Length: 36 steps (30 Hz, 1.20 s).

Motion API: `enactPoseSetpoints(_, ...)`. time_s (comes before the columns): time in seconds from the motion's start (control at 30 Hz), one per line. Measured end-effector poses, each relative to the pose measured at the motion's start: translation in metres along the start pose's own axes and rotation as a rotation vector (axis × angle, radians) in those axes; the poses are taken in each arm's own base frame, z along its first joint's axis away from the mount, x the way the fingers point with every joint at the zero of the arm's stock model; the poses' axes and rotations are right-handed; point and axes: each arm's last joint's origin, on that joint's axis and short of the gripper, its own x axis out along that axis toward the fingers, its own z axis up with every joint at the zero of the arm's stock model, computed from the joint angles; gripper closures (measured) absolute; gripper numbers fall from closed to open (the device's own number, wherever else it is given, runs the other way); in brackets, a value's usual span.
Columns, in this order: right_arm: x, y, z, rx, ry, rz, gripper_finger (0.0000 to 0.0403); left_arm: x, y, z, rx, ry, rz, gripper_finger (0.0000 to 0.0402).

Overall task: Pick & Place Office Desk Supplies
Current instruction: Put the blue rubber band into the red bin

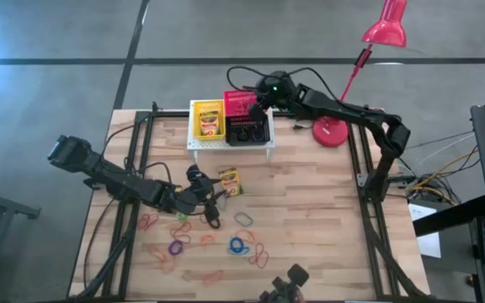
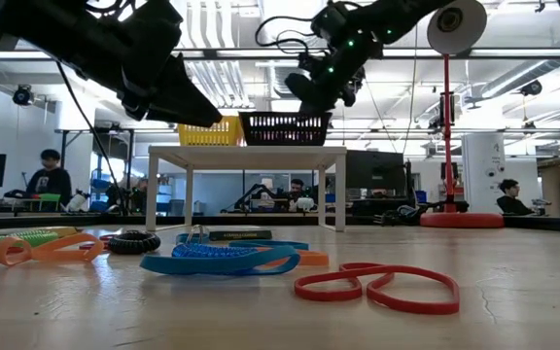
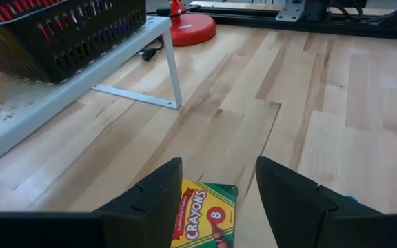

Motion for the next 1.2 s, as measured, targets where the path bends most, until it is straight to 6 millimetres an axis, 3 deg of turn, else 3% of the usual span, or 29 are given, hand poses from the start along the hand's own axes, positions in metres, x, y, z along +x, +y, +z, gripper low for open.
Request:
enactPoseSetpoints(0.13, -0.008, -0.003, 0.004, 0.024, -0.009, -0.006, 0.0306, 0.0, 0.0, 0.0, -0.012, 0.002, 0.0, 0.0213)
enactPoseSetpoints(0.3, -0.033, 0.003, 0.012, 0.006, -0.033, 0.024, 0.0272, 0.0, 0.0, 0.0, -0.011, 0.003, 0.0, 0.0213)
enactPoseSetpoints(0.53, -0.084, 0.056, -0.001, -0.132, -0.022, 0.179, 0.0266, 0.0, 0.0, -0.001, -0.01, 0.007, 0.002, 0.0213)
enactPoseSetpoints(0.73, -0.131, 0.112, -0.048, -0.241, 0.002, 0.365, 0.0283, 0.0, 0.0, -0.001, -0.012, 0.01, -0.005, 0.0213)
enactPoseSetpoints(0.9, -0.163, 0.149, -0.103, -0.262, -0.012, 0.485, 0.0297, 0.0, 0.0, -0.001, -0.014, 0.011, -0.009, 0.0213)
enactPoseSetpoints(1.03, -0.172, 0.171, -0.149, -0.299, -0.05, 0.582, 0.0306, 0.0, 0.0, -0.001, -0.013, 0.011, -0.008, 0.0213)
enactPoseSetpoints(1.2, -0.165, 0.192, -0.201, -0.338, -0.066, 0.696, 0.031, 0.001, 0.001, -0.001, -0.006, 0.009, -0.005, 0.0213)
